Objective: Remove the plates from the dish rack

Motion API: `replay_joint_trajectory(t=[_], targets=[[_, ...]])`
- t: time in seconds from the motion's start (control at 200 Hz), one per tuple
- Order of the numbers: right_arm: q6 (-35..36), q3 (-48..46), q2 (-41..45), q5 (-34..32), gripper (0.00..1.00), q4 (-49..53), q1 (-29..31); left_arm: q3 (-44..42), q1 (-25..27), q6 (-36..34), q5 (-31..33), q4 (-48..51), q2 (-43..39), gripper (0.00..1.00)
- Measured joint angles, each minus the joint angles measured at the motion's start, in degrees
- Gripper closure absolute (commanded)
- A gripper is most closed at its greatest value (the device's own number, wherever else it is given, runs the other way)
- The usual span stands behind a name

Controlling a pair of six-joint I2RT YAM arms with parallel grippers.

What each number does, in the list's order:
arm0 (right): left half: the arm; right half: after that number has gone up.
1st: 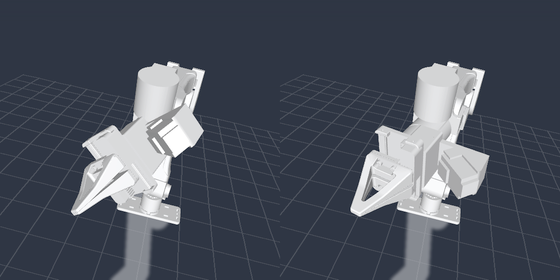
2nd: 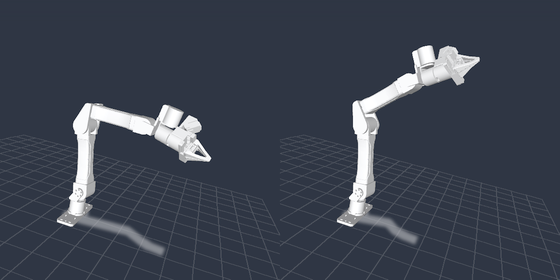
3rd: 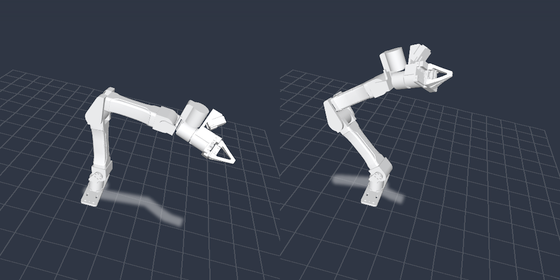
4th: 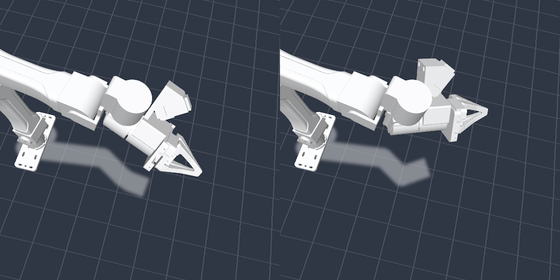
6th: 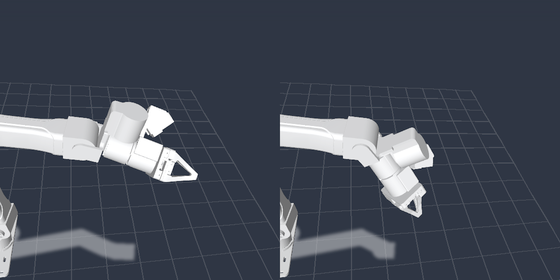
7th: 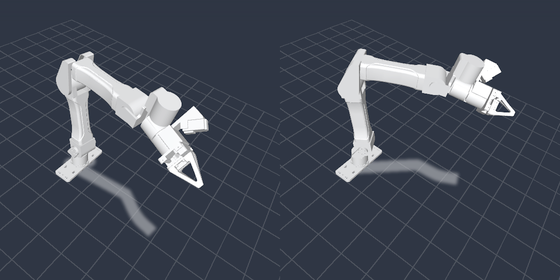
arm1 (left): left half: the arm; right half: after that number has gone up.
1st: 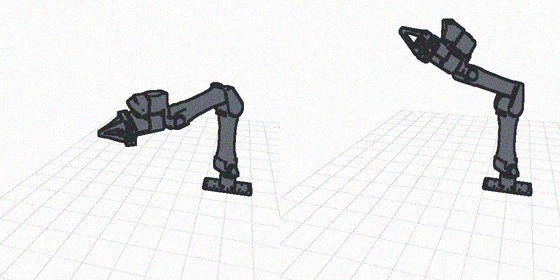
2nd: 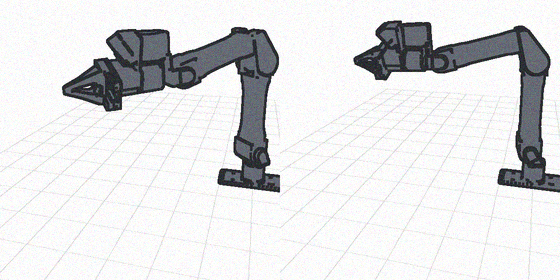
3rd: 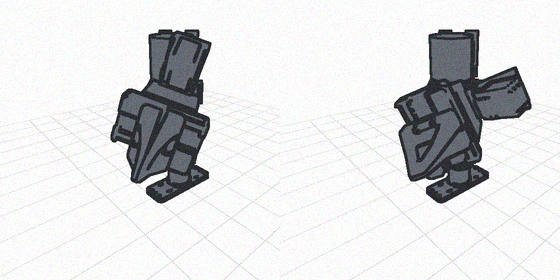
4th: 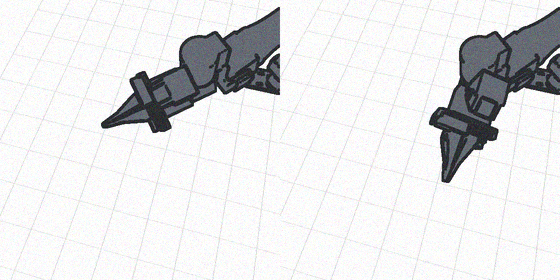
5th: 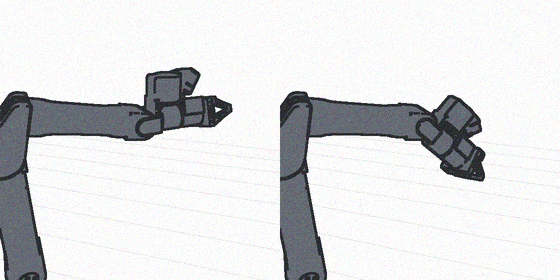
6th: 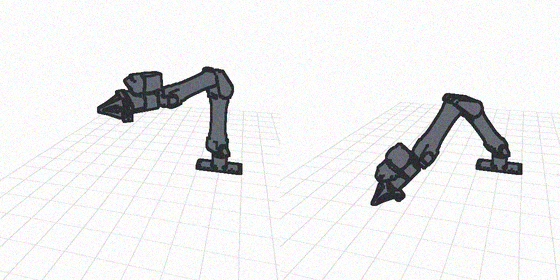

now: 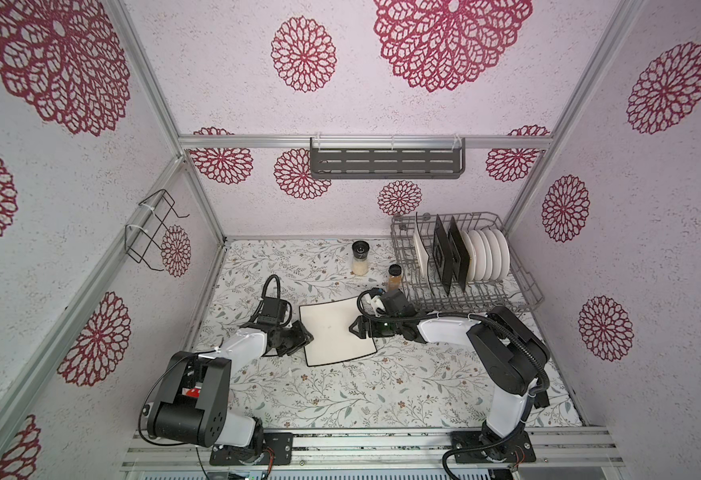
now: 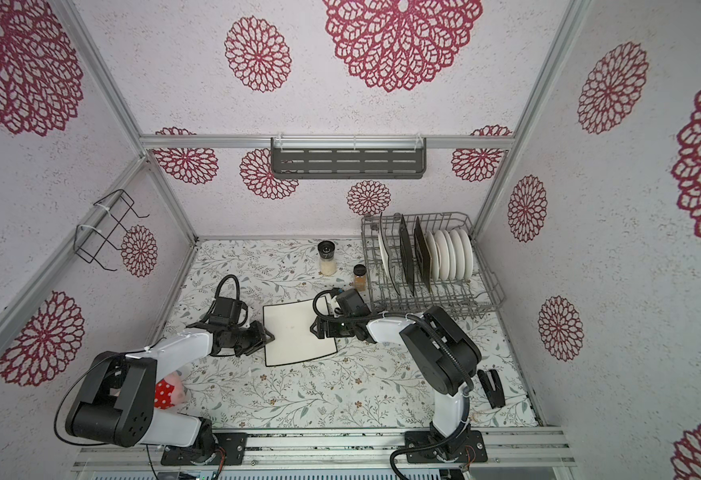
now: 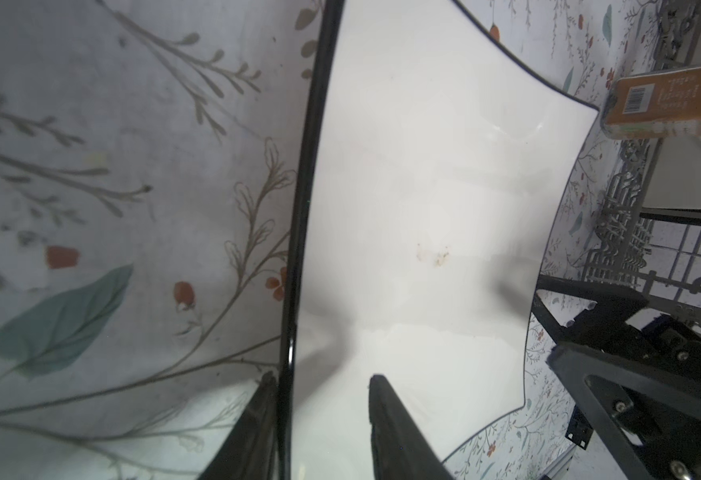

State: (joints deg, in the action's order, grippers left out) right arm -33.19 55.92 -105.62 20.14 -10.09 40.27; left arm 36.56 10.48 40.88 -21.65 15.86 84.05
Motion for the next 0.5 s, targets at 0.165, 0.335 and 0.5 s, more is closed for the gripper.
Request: replay_joint_trajectory(t=[0.165, 0.335, 0.5], targets=[[-0.02, -0.37, 0.00, 0.07, 0.19, -0.52, 0.00, 0.02, 0.00, -0.37, -0.07, -0.61, 1.09, 0.61], [-0.04, -1.20, 0.11, 0.02, 0.26, -1.42, 0.00, 0.26, 0.02, -0.57, -0.52, -1.97, 2.75, 0.61], [-0.44, -1.84, 0.87, -0.90, 0.33, -0.26, 0.02, 1.25, 0.00, -0.83, -0.46, -2.75, 4.04, 0.62]])
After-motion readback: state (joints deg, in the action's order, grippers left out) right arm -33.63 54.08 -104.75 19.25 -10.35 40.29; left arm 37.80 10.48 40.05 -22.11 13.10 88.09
